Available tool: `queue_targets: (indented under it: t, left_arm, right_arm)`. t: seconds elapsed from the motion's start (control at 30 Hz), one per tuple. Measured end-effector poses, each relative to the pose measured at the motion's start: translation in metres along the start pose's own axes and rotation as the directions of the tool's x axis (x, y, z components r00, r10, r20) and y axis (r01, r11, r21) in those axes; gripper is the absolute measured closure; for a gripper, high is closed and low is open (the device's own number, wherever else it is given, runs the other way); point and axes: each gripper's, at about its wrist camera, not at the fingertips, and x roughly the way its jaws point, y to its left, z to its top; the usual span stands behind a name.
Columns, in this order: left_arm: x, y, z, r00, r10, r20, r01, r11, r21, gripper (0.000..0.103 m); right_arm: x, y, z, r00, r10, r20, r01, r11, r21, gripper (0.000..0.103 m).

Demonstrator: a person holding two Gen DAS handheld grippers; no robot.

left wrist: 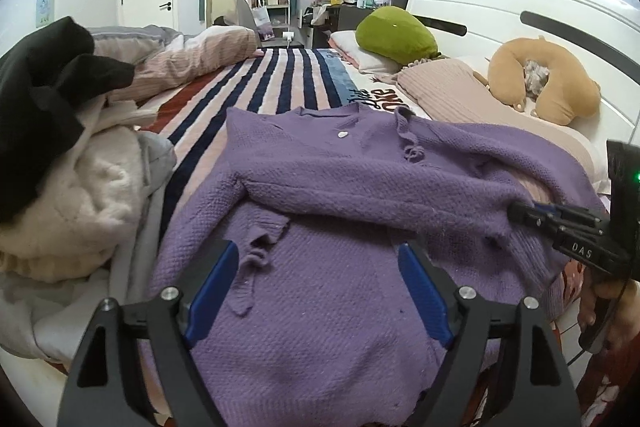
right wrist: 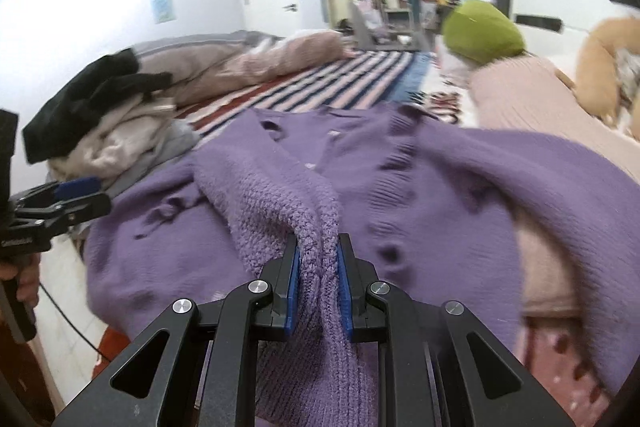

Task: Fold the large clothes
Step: 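Grasp the cardigan sleeve cuff with the right gripper, then fold the held sleeve across the cardigan body with the right gripper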

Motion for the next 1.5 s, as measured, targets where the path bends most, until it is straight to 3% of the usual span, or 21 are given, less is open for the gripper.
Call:
queue_targets:
  t: [0.13,0.2,0.27,0.37,0.43,0.5,0.53,0.63,0.77,0.83,0.9,1.0,1.13,1.2,1.3,1.43,1.5]
  left_arm:
    - [0.006,-0.006,0.008,1.000,0.003,-0.002,-0.003,1.000,-0.005,0.024]
    - [0.007,-0.006,0.010,1.000,0.007,0.001,-0.007,1.000,-0.003,0.024]
    - [0.007,-0.004,0.012,1.000,0.015,0.002,-0.015,1.000,-0.009,0.024]
    - [0.008,0.002,0.013,1.000,0.021,0.001,-0.021,0.999,-0.025,0.024]
    - [0.008,0.003,0.014,1.000,0.024,0.000,-0.024,0.999,-0.025,0.024]
    - [0.008,0.003,0.014,1.000,0.022,0.001,-0.022,0.999,-0.024,0.024]
    - [0.008,0.003,0.015,1.000,0.022,0.002,-0.022,0.999,-0.024,0.024]
    - [0.008,0.003,0.014,1.000,0.021,0.000,-0.021,1.000,-0.021,0.024]
    - [0.009,0.000,0.013,1.000,0.028,-0.013,-0.028,0.999,-0.016,0.024]
    - [0.009,-0.002,0.012,0.999,0.029,-0.016,-0.030,1.000,-0.011,0.024]
    - [0.010,-0.005,0.012,1.000,0.025,-0.018,-0.025,1.000,-0.007,0.024]
    - [0.010,-0.010,0.014,1.000,0.028,-0.015,-0.028,1.000,-0.003,0.024]
    - [0.012,-0.022,0.021,1.000,0.016,0.001,-0.016,1.000,-0.008,0.023]
    - [0.015,-0.030,0.025,1.000,0.008,0.005,-0.008,1.000,-0.003,0.023]
    - [0.019,-0.042,0.030,1.000,0.001,0.004,-0.001,1.000,0.004,0.023]
    - [0.029,-0.054,0.038,1.000,-0.012,-0.001,0.012,1.000,-0.006,0.023]
    - [0.034,-0.061,0.042,1.000,-0.013,-0.004,0.013,1.000,-0.004,0.023]
  right_arm:
    - [0.014,-0.014,-0.013,0.995,0.027,-0.091,-0.025,0.999,0.021,0.082]
    - [0.013,-0.015,-0.016,0.996,0.009,-0.091,-0.007,1.000,0.014,0.063]
    - [0.004,-0.018,-0.012,0.998,0.018,-0.054,-0.017,1.000,0.022,0.059]
    - [-0.017,-0.021,-0.003,0.998,0.059,0.025,-0.060,0.997,0.038,0.060]
    - [-0.019,-0.018,-0.002,0.994,0.107,0.031,-0.107,0.994,0.025,0.066]
    - [-0.006,-0.013,-0.008,0.989,0.141,-0.032,-0.141,0.990,0.007,0.088]
    - [0.007,-0.010,-0.014,0.986,0.137,-0.090,-0.137,0.991,0.000,0.093]
    - [0.039,-0.003,-0.036,0.965,0.120,-0.232,-0.129,0.991,-0.022,0.093]
    - [0.036,-0.008,-0.041,0.969,0.125,-0.212,-0.125,0.992,0.011,0.091]
    - [0.025,-0.009,-0.038,0.975,0.133,-0.180,-0.133,0.991,0.012,0.082]
    - [0.008,-0.007,-0.036,0.982,0.138,-0.132,-0.140,0.990,-0.007,0.052]
    - [-0.015,-0.012,-0.030,0.992,0.101,-0.077,-0.104,0.994,-0.029,0.051]
    - [-0.055,-0.052,-0.025,0.998,0.013,0.059,-0.019,0.995,0.103,0.047]
    - [-0.069,-0.077,-0.027,0.993,-0.045,0.107,0.025,0.982,0.188,0.029]
    - [-0.085,-0.114,-0.042,0.986,-0.106,0.125,0.063,0.950,0.306,0.028]
    - [-0.086,-0.160,-0.071,0.992,-0.091,0.084,0.042,0.888,0.457,0.028]
    - [-0.079,-0.175,-0.085,0.996,-0.033,0.078,-0.013,0.851,0.526,0.028]
